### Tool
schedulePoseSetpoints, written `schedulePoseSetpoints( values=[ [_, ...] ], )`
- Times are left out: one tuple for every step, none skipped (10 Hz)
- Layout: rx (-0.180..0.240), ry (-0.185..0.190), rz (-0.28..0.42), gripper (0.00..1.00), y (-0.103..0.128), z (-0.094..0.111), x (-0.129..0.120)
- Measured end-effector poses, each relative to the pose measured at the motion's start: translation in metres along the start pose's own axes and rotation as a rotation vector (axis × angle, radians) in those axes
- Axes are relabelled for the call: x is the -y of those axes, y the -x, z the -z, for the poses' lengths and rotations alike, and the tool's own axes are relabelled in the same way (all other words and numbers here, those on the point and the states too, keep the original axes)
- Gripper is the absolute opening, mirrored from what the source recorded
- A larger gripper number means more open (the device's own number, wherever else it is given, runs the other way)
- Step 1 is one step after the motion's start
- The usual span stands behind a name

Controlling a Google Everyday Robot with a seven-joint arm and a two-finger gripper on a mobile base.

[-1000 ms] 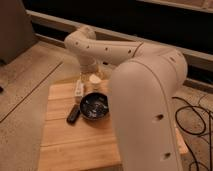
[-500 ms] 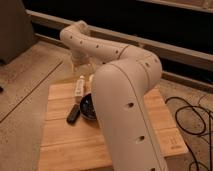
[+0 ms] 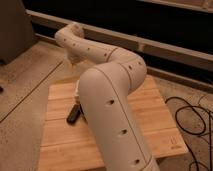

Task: Stand the bottle upright

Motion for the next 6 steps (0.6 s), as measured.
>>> schedulePoseSetpoints(
  values=[
    [0.064, 0.007, 0.011, 0.65, 0.023, 0.001, -0.007],
    [0.093, 0.013, 0.008, 0.65, 0.034, 0.001, -0.011],
    [0.094, 0.014, 0.006, 0.65, 0.034, 0.002, -0.011],
    [0.093, 0.013, 0.004, 0.65, 0.034, 0.001, -0.011],
    [0.094, 0.014, 0.004, 0.65, 0.034, 0.001, -0.011],
    [0.095, 0.014, 0.004, 0.65, 0.034, 0.001, -0.011]
  ],
)
